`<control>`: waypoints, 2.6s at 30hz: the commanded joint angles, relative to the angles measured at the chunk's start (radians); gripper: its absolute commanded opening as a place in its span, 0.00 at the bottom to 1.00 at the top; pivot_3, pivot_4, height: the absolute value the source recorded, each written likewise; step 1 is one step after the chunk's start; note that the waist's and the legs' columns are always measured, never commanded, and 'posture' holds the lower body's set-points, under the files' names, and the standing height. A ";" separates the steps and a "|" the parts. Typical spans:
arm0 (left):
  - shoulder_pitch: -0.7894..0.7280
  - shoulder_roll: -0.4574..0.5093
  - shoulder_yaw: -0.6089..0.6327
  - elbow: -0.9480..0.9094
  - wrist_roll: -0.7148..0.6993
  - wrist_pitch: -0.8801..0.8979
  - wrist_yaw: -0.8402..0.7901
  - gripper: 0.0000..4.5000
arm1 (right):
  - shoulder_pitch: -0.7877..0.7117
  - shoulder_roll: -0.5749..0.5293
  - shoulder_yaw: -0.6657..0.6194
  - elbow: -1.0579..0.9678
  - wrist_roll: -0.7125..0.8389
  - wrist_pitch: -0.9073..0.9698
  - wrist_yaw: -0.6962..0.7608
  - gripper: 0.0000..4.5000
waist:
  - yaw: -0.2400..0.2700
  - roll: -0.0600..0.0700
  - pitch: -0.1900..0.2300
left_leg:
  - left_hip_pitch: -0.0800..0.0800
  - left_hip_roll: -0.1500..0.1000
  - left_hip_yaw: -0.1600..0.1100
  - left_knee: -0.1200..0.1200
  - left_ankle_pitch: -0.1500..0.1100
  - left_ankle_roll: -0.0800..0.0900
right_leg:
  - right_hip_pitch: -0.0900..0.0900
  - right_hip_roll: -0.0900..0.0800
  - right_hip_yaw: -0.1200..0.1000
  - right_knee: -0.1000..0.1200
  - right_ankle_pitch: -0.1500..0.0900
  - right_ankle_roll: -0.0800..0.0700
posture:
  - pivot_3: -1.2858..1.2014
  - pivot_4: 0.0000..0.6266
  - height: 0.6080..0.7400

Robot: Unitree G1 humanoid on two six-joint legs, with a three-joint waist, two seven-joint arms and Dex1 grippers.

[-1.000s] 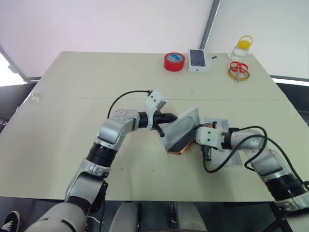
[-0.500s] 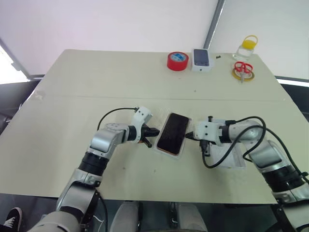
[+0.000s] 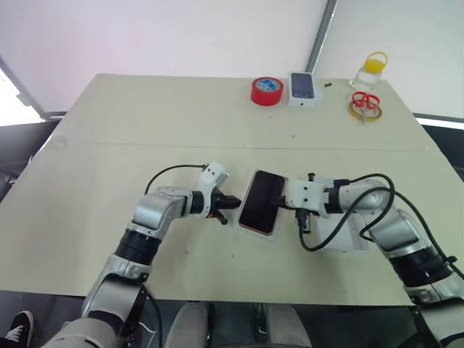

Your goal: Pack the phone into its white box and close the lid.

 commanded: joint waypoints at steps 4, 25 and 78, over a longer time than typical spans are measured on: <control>0.026 0.026 -0.023 -0.107 -0.057 0.057 -0.032 0.01 | -0.018 0.007 -0.009 0.023 0.002 -0.031 -0.019 0.00 | 0.002 0.000 0.000 | 0.000 0.000 0.000 0.000 0.000 0.000 | 0.000 0.000 0.000 0.000 0.000 0.000 | 0.52 0.24 0.99; -0.073 -0.012 0.061 -0.198 -0.162 0.162 0.044 0.01 | 0.004 0.013 0.005 0.043 -0.008 -0.059 -0.034 0.00 | 0.002 0.000 0.001 | -0.001 0.000 0.000 0.000 0.000 0.000 | 0.000 -0.001 0.000 0.000 0.000 0.000 | 0.52 0.24 0.99; 0.182 -0.002 -0.013 0.042 0.161 -0.796 -0.027 0.01 | 0.028 -0.003 0.033 0.027 -0.036 -0.044 -0.013 0.00 | 0.001 0.001 0.001 | -0.002 0.001 0.004 -0.002 0.000 0.000 | -0.005 0.001 0.003 0.001 0.001 -0.001 | 0.52 0.24 0.99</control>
